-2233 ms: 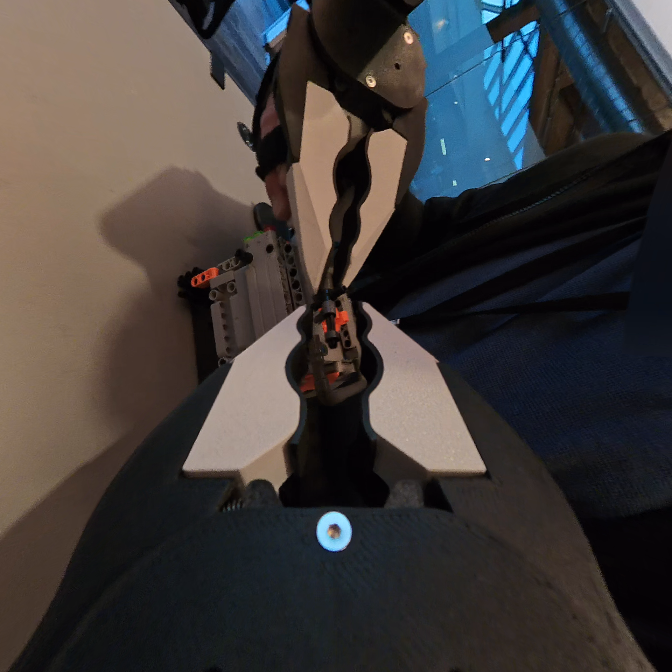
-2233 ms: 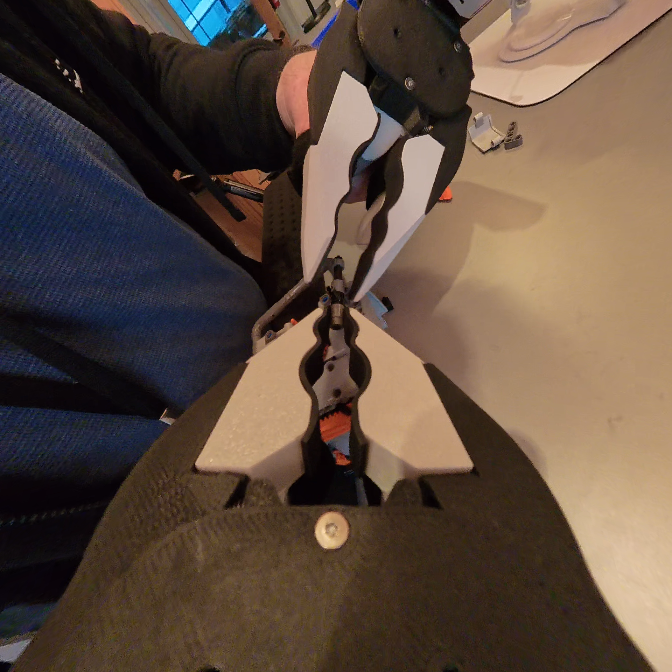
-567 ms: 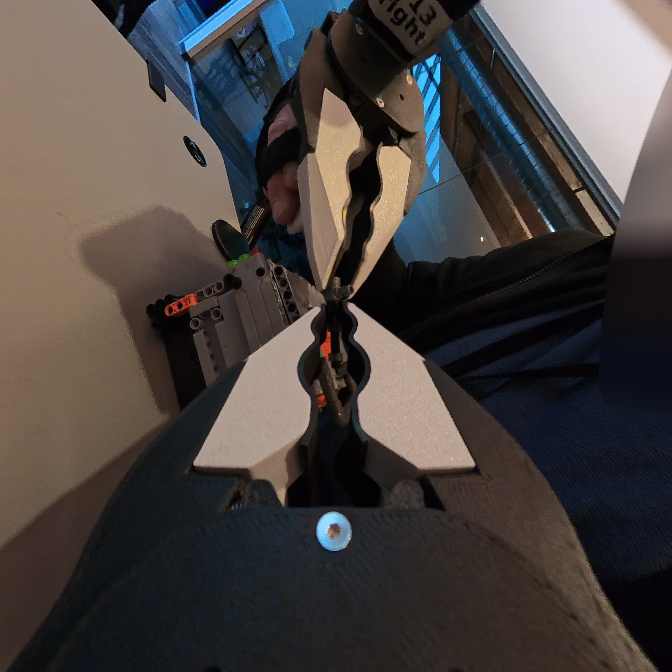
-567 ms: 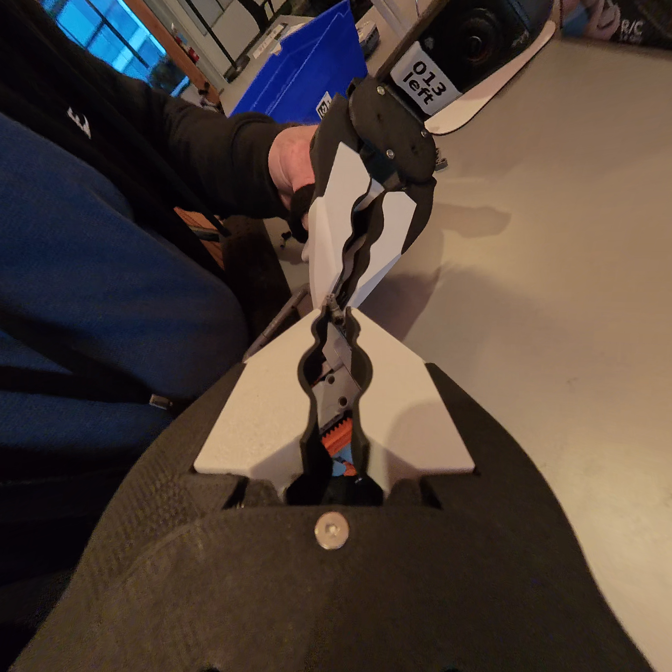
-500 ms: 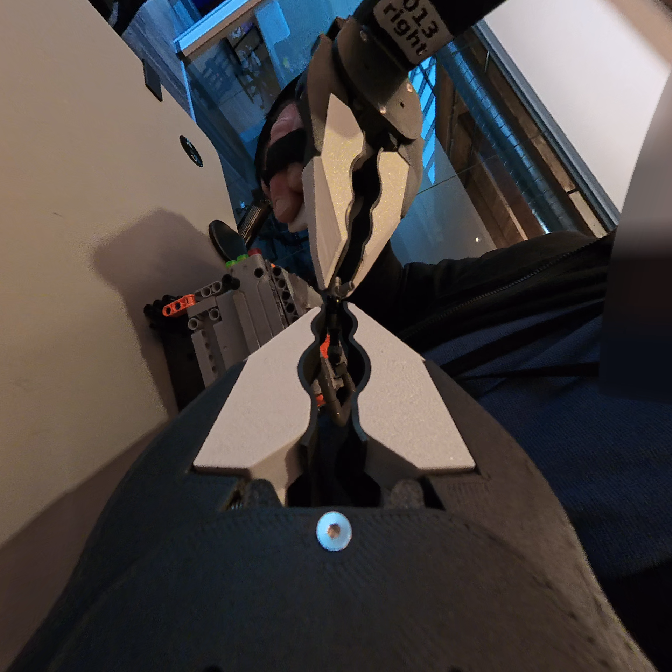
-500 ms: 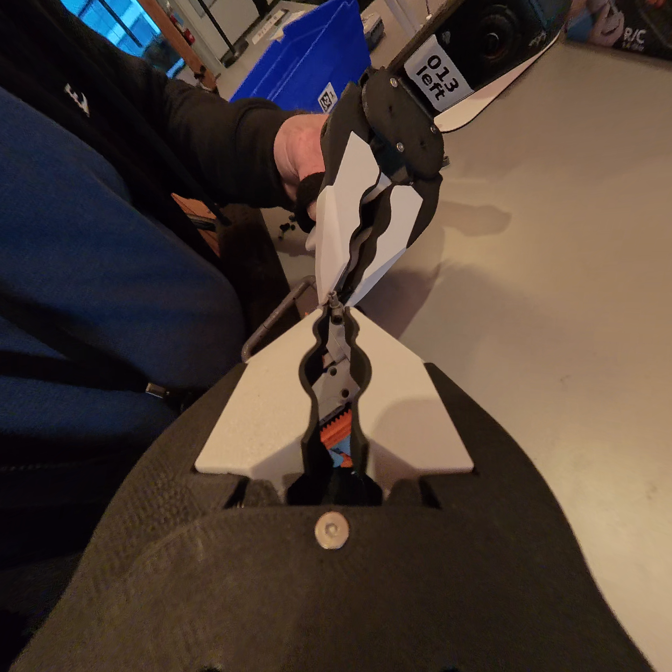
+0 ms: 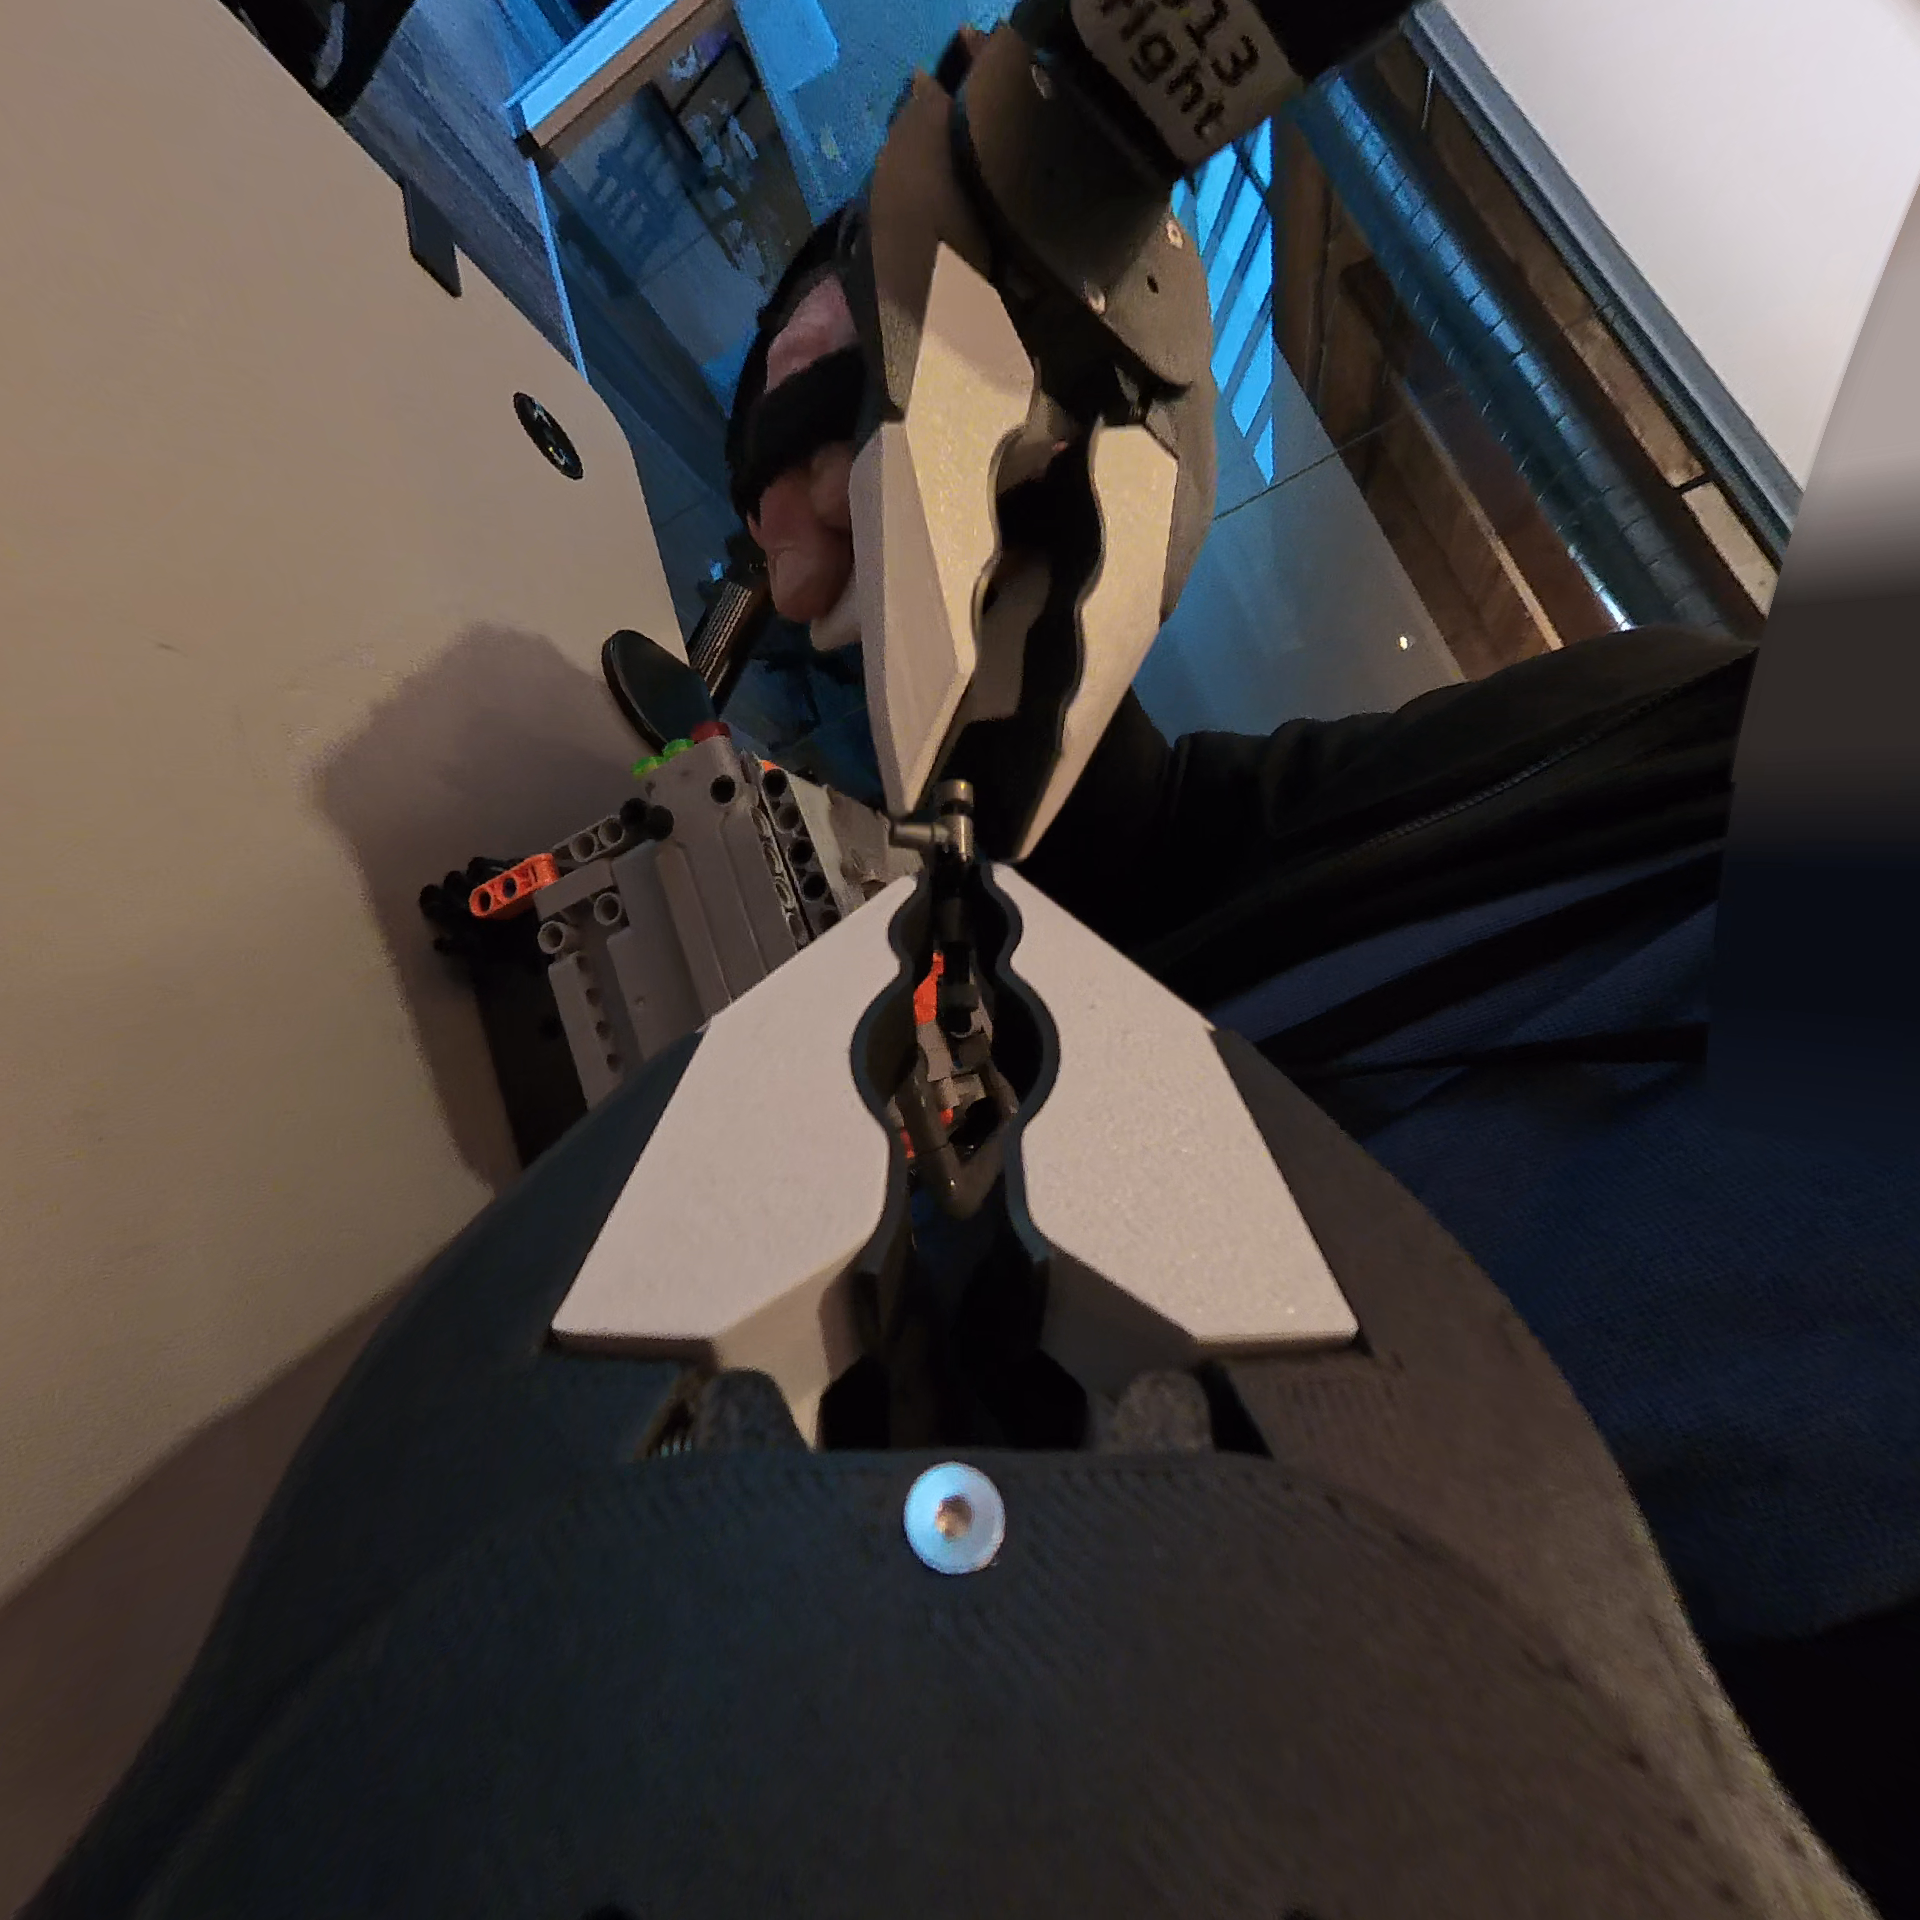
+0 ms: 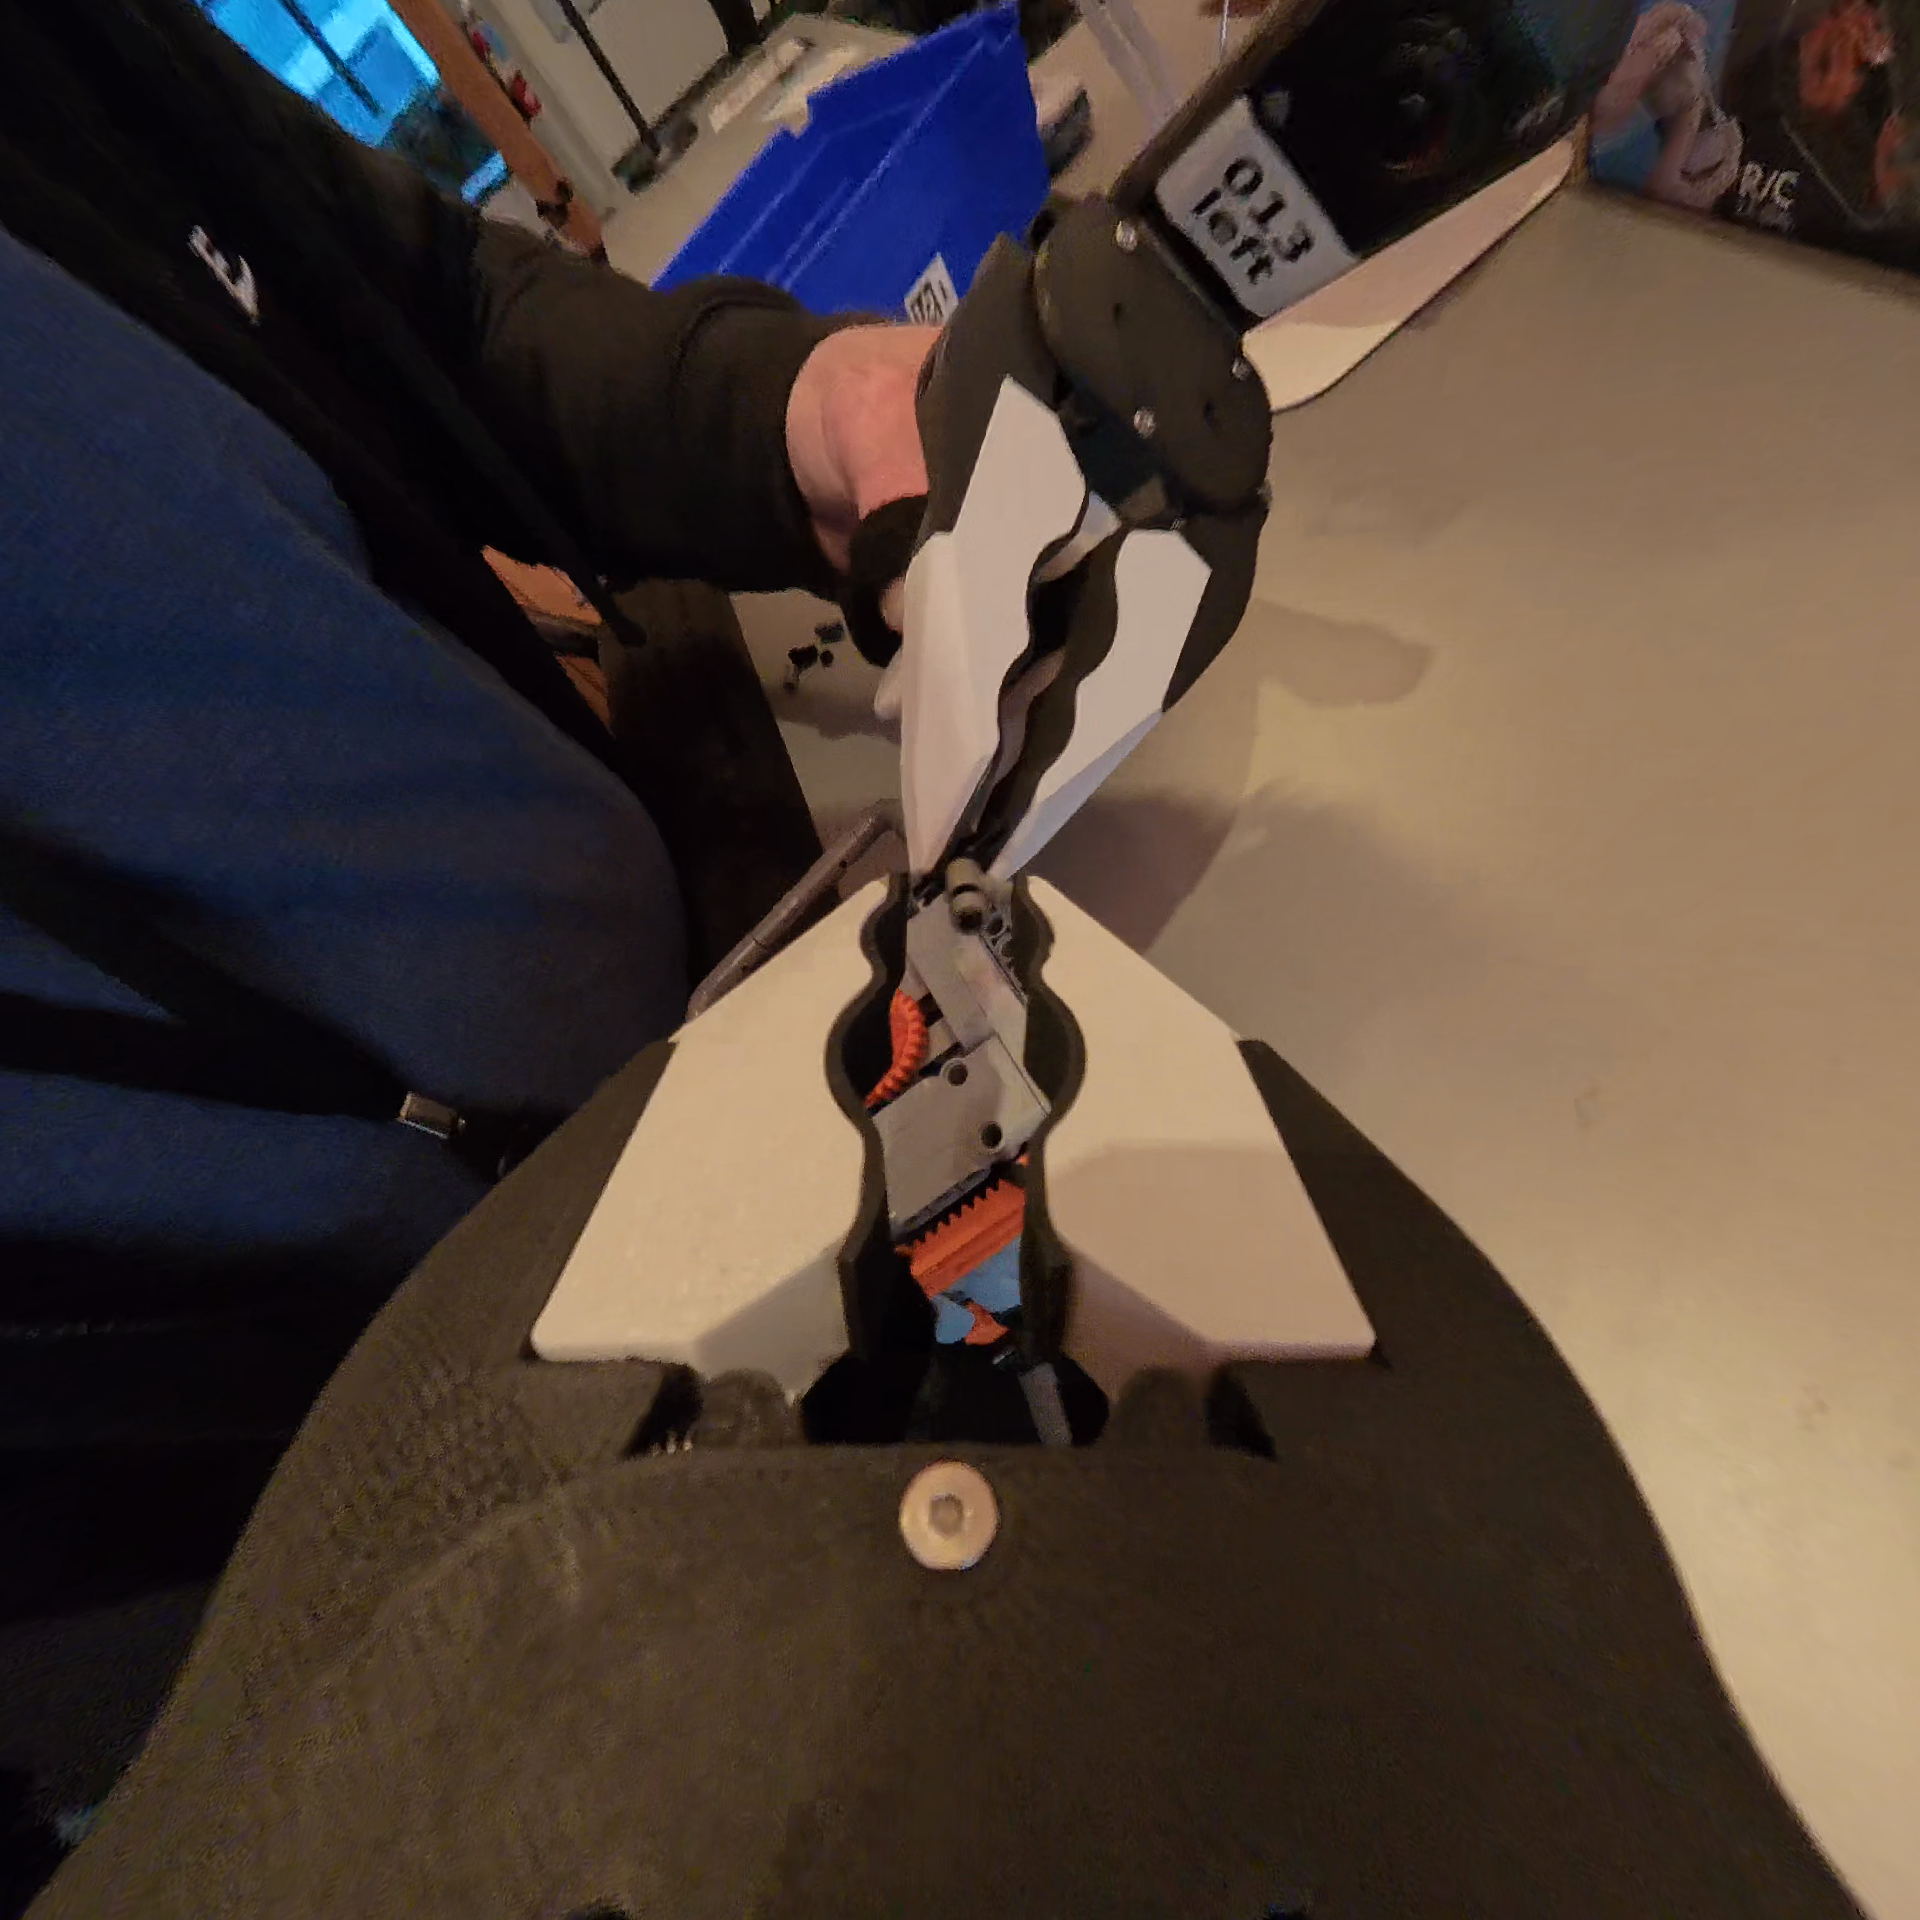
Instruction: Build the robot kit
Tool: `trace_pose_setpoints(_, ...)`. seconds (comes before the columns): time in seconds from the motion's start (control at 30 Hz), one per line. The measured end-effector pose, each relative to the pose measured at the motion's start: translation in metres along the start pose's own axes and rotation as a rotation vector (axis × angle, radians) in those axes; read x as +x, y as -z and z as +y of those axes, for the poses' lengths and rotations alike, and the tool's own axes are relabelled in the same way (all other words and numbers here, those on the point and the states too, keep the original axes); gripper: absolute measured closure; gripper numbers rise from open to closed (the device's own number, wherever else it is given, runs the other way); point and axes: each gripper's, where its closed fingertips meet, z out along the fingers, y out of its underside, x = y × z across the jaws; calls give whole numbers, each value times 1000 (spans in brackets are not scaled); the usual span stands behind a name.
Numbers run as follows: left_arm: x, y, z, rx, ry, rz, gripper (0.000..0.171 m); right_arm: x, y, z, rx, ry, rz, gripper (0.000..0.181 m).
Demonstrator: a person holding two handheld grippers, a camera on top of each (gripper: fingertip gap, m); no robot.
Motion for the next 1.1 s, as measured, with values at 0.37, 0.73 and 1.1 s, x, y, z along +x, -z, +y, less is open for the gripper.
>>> trace_pose_setpoints(0.37, -4, 2, -1, -4, -58, -26, 167, 3, -5, 3, -11, -137, -92, 178)
trace_pose_setpoints(0.73, -4, 4, 0, 43, 148, 76, 167, 6, 5, 7, 55, -245, -58, 168)
trace_pose_setpoints(1.1, -24, 5, 9, 103, 319, 101, 167, 6, 1, 22, 100, -259, 2, 168)
